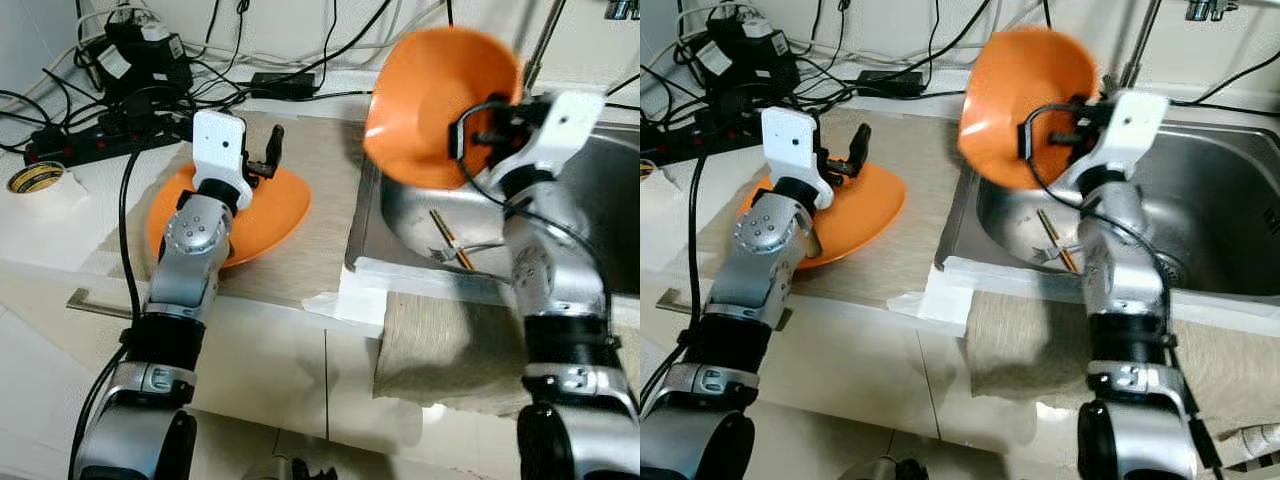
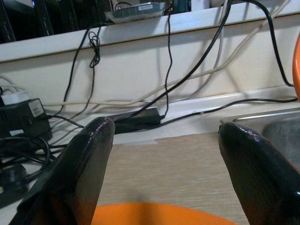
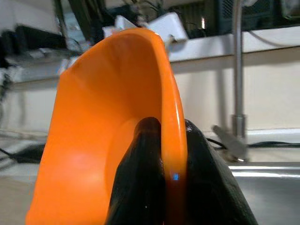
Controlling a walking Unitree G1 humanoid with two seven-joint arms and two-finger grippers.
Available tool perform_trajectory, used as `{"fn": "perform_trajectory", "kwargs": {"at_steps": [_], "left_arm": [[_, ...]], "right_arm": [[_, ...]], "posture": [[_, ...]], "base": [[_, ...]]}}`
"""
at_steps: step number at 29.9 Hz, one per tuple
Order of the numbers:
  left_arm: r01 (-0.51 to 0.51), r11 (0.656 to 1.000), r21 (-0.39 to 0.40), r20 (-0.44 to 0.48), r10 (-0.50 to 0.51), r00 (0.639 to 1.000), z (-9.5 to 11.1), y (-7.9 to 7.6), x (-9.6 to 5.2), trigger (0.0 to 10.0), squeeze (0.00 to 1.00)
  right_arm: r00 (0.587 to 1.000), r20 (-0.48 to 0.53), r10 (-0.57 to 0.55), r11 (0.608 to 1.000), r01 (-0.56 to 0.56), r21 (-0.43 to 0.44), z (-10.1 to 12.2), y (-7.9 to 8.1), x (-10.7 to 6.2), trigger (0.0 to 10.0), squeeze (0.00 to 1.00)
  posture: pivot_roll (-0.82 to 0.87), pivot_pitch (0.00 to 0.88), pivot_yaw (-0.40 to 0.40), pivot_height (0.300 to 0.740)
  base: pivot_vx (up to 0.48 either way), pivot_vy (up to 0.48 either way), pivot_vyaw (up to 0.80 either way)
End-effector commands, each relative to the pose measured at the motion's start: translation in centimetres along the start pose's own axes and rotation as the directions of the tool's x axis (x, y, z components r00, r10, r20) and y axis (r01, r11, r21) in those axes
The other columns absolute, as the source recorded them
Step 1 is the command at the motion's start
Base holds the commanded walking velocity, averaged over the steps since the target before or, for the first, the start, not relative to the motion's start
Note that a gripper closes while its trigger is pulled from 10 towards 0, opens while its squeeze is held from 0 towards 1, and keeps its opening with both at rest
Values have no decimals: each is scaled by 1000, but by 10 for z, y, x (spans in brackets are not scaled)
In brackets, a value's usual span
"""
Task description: Kitchen organization
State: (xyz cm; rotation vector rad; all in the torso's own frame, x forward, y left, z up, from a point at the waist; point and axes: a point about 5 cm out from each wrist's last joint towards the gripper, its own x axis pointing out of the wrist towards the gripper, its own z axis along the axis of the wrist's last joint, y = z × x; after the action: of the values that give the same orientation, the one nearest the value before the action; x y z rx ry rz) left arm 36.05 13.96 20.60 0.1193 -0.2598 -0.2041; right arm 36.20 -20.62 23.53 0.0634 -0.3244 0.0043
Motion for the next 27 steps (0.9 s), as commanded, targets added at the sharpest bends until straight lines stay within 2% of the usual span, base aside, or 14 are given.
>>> {"fn": "perform_trajectory", "kwargs": {"at_steps": [1,5,8,13,16,18,25,26,27], "left_arm": [[6,1000,-5,0,-6,1000,1,0,-2,10000,0],[10,1000,-9,-3,-10,1000,1,-1,-2,10000,0],[9,1000,-22,-6,-10,1000,1,-1,-2,10000,0],[10,999,-43,-3,-10,1000,4,-1,-1,10000,0],[22,998,-66,3,-22,1000,7,-4,-2,10000,0],[24,997,-69,4,-24,1000,7,-4,-2,10000,0],[33,997,-71,5,-33,999,9,-4,-1,10000,0],[34,997,-71,4,-34,999,10,-3,-1,10000,0],[36,997,-69,1,-36,999,11,-3,-1,10000,0]], "right_arm": [[999,34,5,1000,-4,-25,8,-2,4,0,0],[1000,-24,-6,992,3,-127,0,-15,7,0,0],[994,-112,-1,973,-24,-230,-18,-21,4,0,0],[985,-169,-17,959,-32,-282,-34,-26,-2,0,0],[976,-217,-21,936,-58,-348,-50,-29,-8,0,0],[973,-228,-24,934,-59,-352,-52,-30,-10,0,0],[927,-372,-49,906,-116,-408,-87,-34,-23,0,0],[920,-389,-52,902,-124,-414,-91,-34,-25,0,59],[911,-407,-59,901,-127,-415,-97,-33,-28,3490,910]], "posture": [[-28,0,68,740],[-27,0,65,740],[-27,0,63,740],[-24,0,62,740],[-23,0,63,740],[-23,0,63,740],[-18,0,65,740],[-18,0,65,740],[-16,0,65,740]], "base": [[0,0,0],[0,0,0],[0,0,0],[0,0,0],[0,0,0],[0,0,0],[0,0,0],[0,0,0],[0,0,0]]}}
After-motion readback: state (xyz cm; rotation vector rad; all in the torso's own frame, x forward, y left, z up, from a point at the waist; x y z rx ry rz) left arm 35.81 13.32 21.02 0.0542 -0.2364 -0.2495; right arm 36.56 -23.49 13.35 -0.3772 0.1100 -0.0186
